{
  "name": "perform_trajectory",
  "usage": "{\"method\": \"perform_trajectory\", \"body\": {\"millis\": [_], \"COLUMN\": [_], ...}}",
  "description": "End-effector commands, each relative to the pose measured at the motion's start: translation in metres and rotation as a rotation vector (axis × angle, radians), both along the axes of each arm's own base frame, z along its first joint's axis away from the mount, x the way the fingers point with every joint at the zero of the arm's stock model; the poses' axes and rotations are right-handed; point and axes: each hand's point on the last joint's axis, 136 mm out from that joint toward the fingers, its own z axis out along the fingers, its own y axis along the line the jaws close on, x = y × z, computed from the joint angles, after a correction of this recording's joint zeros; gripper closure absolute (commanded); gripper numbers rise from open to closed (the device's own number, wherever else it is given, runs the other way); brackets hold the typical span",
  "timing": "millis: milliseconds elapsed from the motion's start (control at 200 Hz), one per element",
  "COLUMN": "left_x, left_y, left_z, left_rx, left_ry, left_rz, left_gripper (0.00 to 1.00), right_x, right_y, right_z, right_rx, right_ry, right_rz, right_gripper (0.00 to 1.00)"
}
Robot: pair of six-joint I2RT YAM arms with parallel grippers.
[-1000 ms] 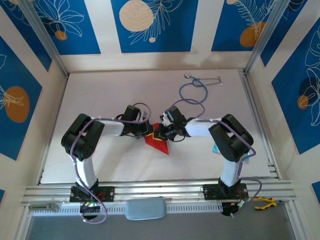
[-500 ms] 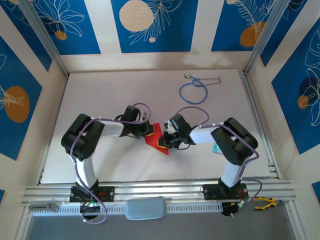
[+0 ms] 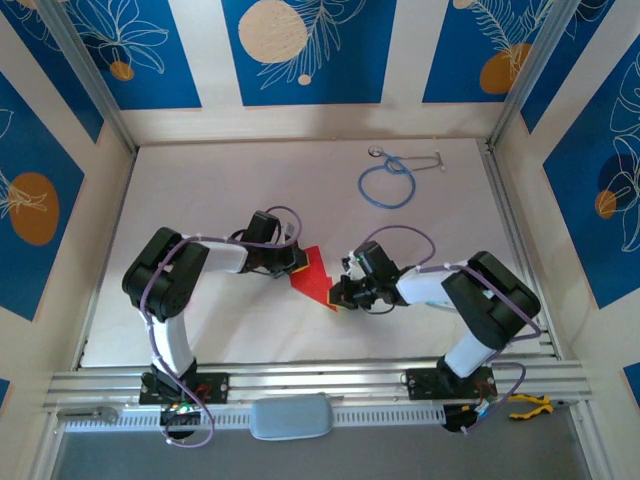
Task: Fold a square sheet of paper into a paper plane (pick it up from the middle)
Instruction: Fourth fold the wing at the center of the table.
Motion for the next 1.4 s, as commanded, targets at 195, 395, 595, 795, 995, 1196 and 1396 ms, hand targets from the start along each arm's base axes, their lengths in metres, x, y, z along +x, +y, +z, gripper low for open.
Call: {"method": "perform_trajectory", "body": {"millis": [195,395,595,795,995,1196,1396], "left_x": [-0.006,-0.006,-0.006,-0.006,-0.006,-0.006,-0.004], "left_y": [0.022,0.022,0.022,0.021,0.018,0.018,0.018], "left_z": [-0.029,-0.026,-0.024,-0.023,-0.019,-0.015,-0.018], "left_rx": [0.084,0.079,0.076,0.071,0.047,0.036,0.039], "left_ry": [0.073,0.069,0.068,0.068,0.071,0.066,0.066], "left_rz": [0.050,0.051,0.051,0.053,0.059,0.062,0.058], "left_gripper": [0.99,0.99,0.99,0.99,0.99,0.99,0.99], "right_x": [-0.046,-0.044,-0.030,-0.011,0.024,0.053,0.045], "right_y": [-0.037,-0.039,-0.028,-0.007,0.014,0.034,0.033], "right_z": [-0.026,-0.018,0.012,0.038,0.042,0.036,0.012], "right_rx": [-0.115,-0.121,-0.058,0.028,0.045,0.077,0.045], "right_ry": [0.098,0.069,-0.001,-0.052,-0.032,-0.008,0.065], "right_rz": [0.028,0.034,0.021,0.020,-0.023,-0.025,0.006], "right_gripper": [0.94,0.94,0.93,0.92,0.91,0.90,0.90]}}
